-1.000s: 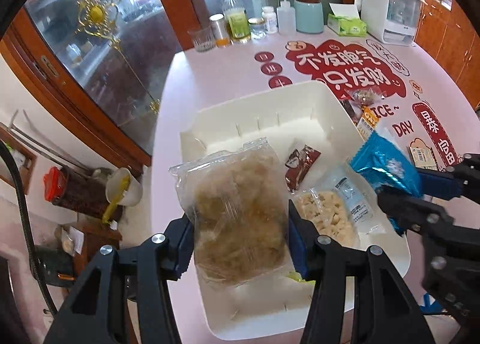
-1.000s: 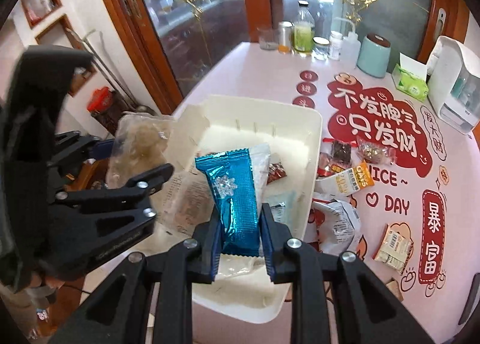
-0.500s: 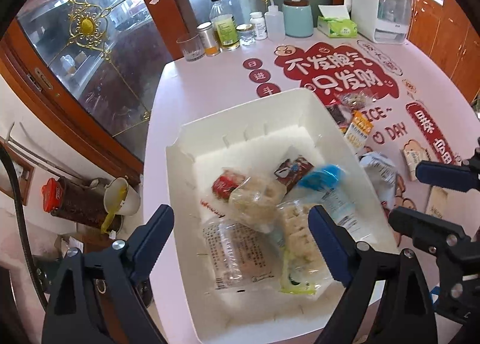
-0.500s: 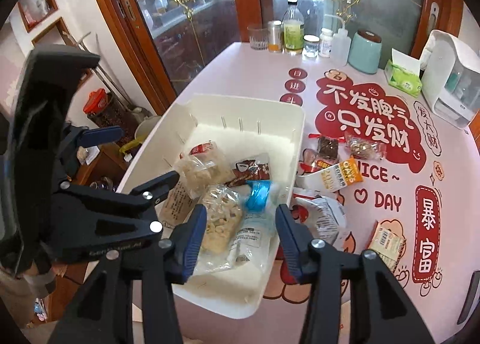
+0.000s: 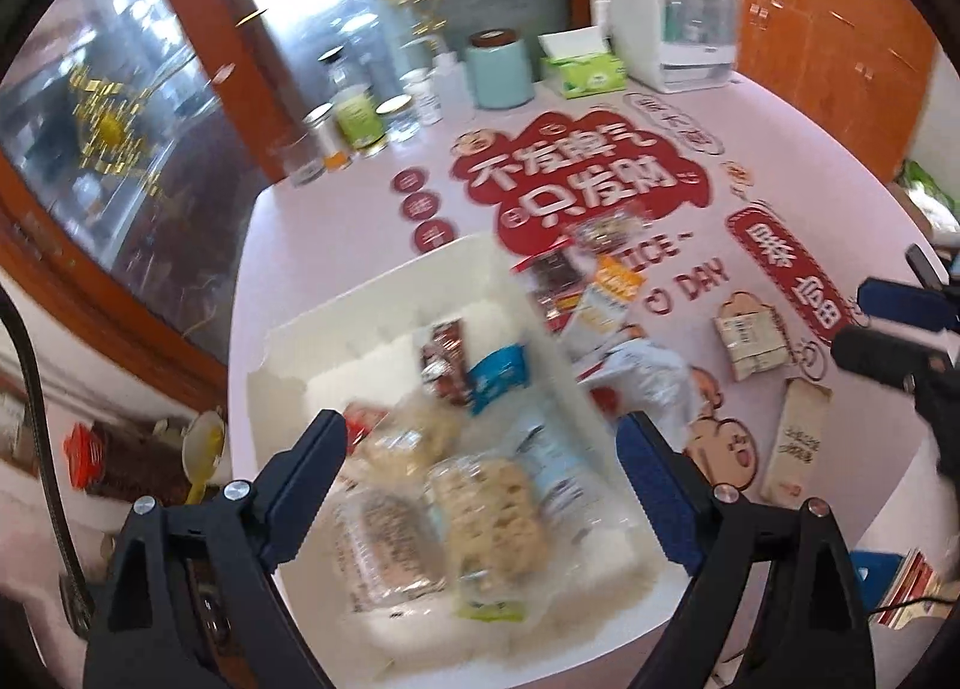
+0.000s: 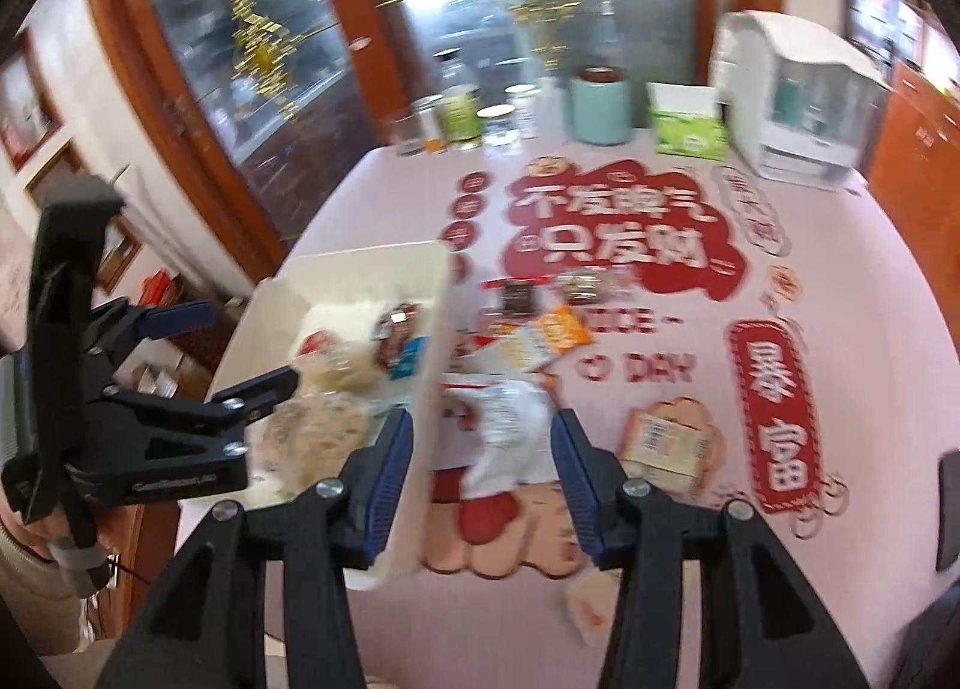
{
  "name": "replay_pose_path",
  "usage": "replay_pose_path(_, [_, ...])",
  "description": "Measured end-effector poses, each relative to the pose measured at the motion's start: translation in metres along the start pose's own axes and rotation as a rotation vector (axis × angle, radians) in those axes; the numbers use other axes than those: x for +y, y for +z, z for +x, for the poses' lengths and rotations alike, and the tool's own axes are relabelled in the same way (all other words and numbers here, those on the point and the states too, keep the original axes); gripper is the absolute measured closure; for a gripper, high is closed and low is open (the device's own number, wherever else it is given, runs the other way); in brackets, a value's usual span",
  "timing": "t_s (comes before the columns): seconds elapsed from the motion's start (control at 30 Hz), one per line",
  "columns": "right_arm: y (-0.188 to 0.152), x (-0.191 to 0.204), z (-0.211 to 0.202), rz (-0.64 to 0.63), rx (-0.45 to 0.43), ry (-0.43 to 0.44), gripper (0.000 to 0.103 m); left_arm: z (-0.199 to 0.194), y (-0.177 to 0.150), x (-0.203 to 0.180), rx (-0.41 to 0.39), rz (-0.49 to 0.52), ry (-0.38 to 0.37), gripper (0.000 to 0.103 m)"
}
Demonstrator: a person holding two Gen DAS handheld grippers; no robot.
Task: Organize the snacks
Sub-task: 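Move both grippers back from the tray to the remaining snacks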
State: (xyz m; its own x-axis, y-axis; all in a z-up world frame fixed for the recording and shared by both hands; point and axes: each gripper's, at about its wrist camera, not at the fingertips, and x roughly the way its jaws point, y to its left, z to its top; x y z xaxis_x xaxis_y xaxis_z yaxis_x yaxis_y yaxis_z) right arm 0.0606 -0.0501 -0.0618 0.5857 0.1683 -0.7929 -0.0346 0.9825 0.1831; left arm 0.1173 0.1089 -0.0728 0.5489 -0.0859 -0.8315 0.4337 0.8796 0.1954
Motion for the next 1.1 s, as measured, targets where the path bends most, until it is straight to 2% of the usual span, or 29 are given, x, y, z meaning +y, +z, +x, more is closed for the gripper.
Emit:
replay_pose_path(0.13, [-0.007,-0.047,-0.007,0.074,-0.002,-0.061,0.055,0.005,0.013,-0.032,-0.009,0.08,-0.009,0.009])
replay_pose_path(0.33, [-0.012,-0.112,-0.001,0.177,0.032,-0.113,0.055,0.027,0.044,-0.076,0.001,0.252,-0.024,0.009])
replay_pose_path(0.6, [0.006,-0.156,0.005,0.163,0.052,-0.121,0.053,0.068,0.112,-0.104,0.063,0.534,0.0,0.009])
replay_pose_path(0.7, [0.011,-0.162,0.023,0.122,0.083,-0.086,0.048,0.094,0.131,-0.113,0.097,0.624,-0.016,0.009])
replay_pose_path(0.83, [0.008,-0.165,0.063,0.034,0.158,-0.027,0.048,0.144,0.147,-0.125,0.172,0.697,-0.039,0.009])
replay_pose_path(1.0, [-0.006,-0.15,0.109,-0.186,0.225,0.001,0.048,0.207,0.152,-0.136,0.26,0.759,-0.037,0.009])
replay_pose_path(1.1, [-0.011,-0.143,0.129,-0.298,0.263,0.078,0.048,0.239,0.155,-0.138,0.304,0.796,-0.045,0.009])
